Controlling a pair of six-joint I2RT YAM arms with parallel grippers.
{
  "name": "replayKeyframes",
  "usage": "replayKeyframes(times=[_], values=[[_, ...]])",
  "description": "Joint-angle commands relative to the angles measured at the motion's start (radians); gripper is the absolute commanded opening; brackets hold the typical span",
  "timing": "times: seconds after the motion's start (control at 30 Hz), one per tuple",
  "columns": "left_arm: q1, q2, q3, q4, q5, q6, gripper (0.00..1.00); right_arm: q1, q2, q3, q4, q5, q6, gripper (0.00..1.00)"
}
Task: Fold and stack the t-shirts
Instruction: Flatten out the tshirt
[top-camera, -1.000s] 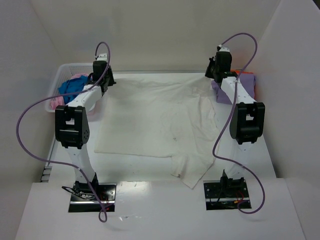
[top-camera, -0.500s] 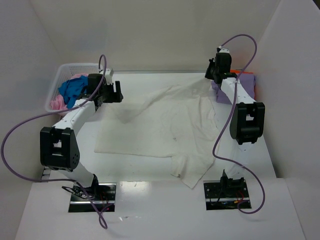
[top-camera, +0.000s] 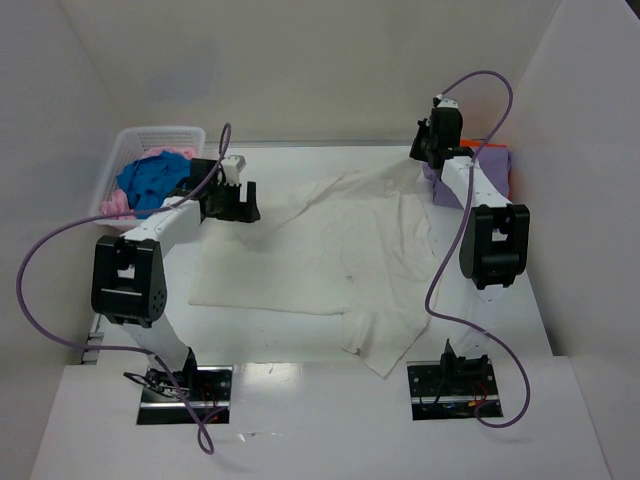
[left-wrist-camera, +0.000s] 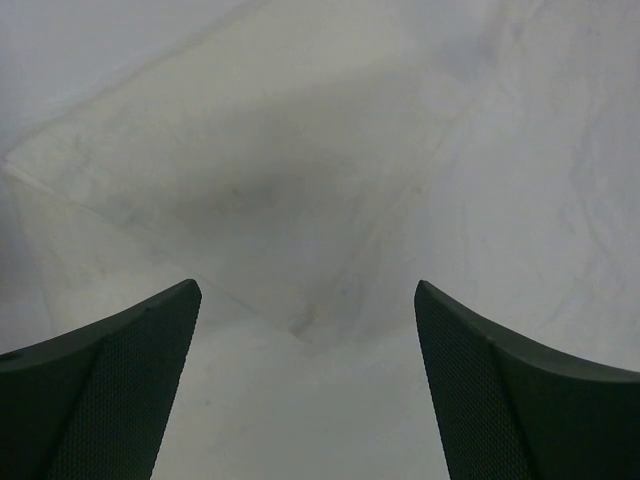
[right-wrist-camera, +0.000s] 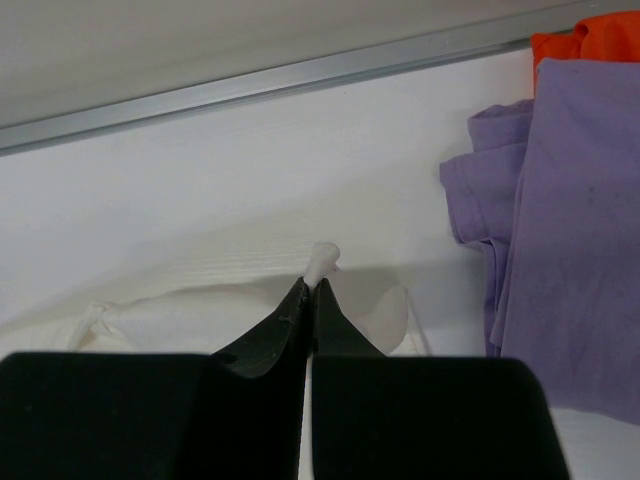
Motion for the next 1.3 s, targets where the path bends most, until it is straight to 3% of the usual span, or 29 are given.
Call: replayKeyframes(times=[0.0, 0.43, 1.27], values=[[-0.034, 0.021, -0.014, -0.072, 0.021, 0.043, 0.94, -0.003, -0.059, -0.004, 0.049, 0.022, -0.015, 0.0], [-0.068, 0.074, -0.064, -0.126, -0.102, -0.025, 0.85, -0.003, -0.068, -0.004, 0.049, 0.013, -0.015, 0.0], [-0.077, 0.135, -0.006, -0.066, -0.142, -0.084, 0.6, -0.003, -0.068, -0.014, 0.049, 0.022, -0.015, 0.0]])
